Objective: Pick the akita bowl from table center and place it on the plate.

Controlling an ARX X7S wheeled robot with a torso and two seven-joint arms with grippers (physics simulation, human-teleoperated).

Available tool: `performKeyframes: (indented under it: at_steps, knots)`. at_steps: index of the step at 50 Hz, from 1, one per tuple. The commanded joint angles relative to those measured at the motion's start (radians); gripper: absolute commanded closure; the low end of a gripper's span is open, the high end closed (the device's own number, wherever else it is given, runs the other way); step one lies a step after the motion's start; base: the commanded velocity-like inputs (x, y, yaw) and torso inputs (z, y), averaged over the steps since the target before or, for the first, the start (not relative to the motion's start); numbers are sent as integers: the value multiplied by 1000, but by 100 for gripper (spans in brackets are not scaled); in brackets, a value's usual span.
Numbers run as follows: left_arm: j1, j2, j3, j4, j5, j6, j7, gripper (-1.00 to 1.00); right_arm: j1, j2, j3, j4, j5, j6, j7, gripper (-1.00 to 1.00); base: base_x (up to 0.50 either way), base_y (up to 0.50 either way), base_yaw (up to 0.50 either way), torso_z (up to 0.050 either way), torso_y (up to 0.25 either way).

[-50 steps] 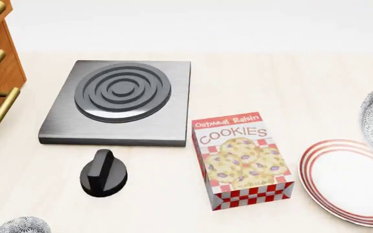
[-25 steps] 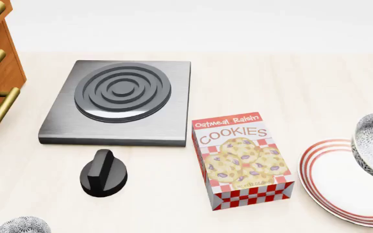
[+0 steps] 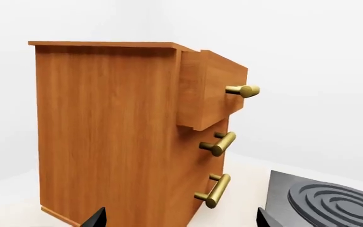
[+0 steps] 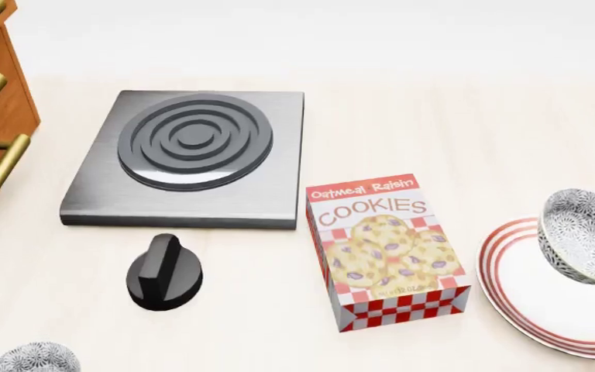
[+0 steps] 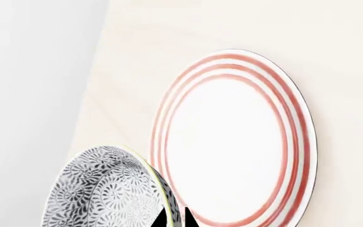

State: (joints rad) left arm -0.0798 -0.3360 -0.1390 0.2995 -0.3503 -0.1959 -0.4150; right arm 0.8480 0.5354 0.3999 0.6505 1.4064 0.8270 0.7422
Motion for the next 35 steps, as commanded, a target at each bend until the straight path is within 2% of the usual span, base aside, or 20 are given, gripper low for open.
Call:
performKeyframes:
  at_steps: [1,3,15,20,35]
  knots:
    - [10,-11,-2,8,21,18,-8,-100,44,1,-35,74,-34,-27,-48,100,0,0,0,5,-250]
    - [1,-6,-23,9,-32,-20,-11,-100,45,1,-34,72,-33,-26,-46,100,0,0,0,6,-171]
    - [12,-8,1,-4,12,32,-3,-100,66,9,-37,83,-41,-39,-44,100,0,0,0,0,0]
    - [8,-5,-8,-3,-16,12,-7,-100,90,8,-52,95,-55,-41,-52,100,0,0,0,1,-207]
    - [14,-8,-3,-6,-18,12,-7,-100,223,25,-172,254,-181,-82,-146,100,0,0,0,0,0]
